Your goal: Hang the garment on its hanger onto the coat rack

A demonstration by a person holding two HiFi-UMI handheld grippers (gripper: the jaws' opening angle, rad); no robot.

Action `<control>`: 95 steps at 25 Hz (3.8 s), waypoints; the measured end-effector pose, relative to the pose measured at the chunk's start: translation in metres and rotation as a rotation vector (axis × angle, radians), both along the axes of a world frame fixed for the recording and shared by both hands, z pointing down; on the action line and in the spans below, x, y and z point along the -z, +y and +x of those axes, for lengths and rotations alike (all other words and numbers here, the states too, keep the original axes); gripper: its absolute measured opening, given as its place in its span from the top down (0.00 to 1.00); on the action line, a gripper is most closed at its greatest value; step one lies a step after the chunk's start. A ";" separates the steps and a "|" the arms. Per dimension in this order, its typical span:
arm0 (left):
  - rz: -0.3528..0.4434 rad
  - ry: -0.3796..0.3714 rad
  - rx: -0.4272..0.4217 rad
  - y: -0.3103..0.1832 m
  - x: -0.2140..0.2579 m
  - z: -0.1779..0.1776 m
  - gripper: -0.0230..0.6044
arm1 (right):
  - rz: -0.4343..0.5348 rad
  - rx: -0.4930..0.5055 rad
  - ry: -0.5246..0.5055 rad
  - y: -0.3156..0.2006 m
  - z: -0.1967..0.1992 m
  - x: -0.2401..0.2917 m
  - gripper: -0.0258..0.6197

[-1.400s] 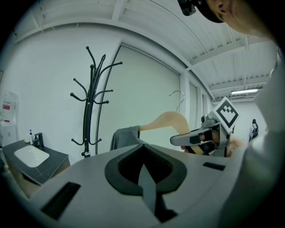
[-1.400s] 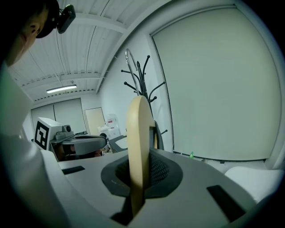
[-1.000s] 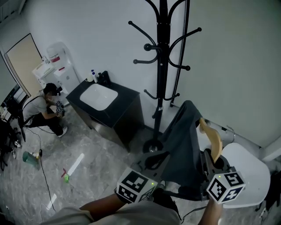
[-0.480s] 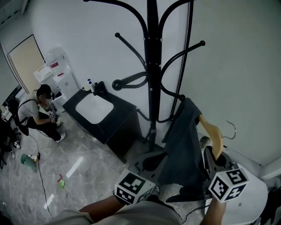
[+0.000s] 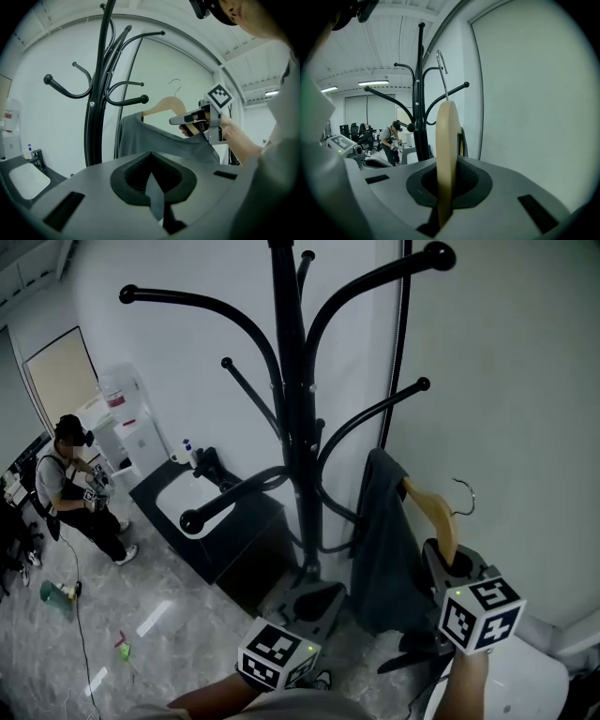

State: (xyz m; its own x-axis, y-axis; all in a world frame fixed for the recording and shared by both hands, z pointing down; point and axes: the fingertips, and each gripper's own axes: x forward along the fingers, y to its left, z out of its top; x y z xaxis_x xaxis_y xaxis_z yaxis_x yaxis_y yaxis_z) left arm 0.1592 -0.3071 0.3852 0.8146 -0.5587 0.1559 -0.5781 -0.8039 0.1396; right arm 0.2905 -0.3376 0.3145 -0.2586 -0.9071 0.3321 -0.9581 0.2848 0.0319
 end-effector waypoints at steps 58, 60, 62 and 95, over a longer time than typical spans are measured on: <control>-0.043 -0.011 0.003 -0.055 -0.017 -0.045 0.96 | -0.094 0.443 0.110 -0.121 -0.127 -0.088 0.91; -0.041 -0.011 0.001 -0.055 -0.017 -0.048 0.95 | -0.049 0.433 0.114 -0.119 -0.127 -0.082 0.89; -0.038 -0.011 -0.003 -0.053 -0.017 -0.050 0.96 | -0.011 0.411 0.127 -0.116 -0.127 -0.075 0.88; 0.032 0.002 -0.065 -0.033 0.002 -0.036 0.95 | 0.065 0.099 -0.220 -0.008 -0.110 -0.058 0.94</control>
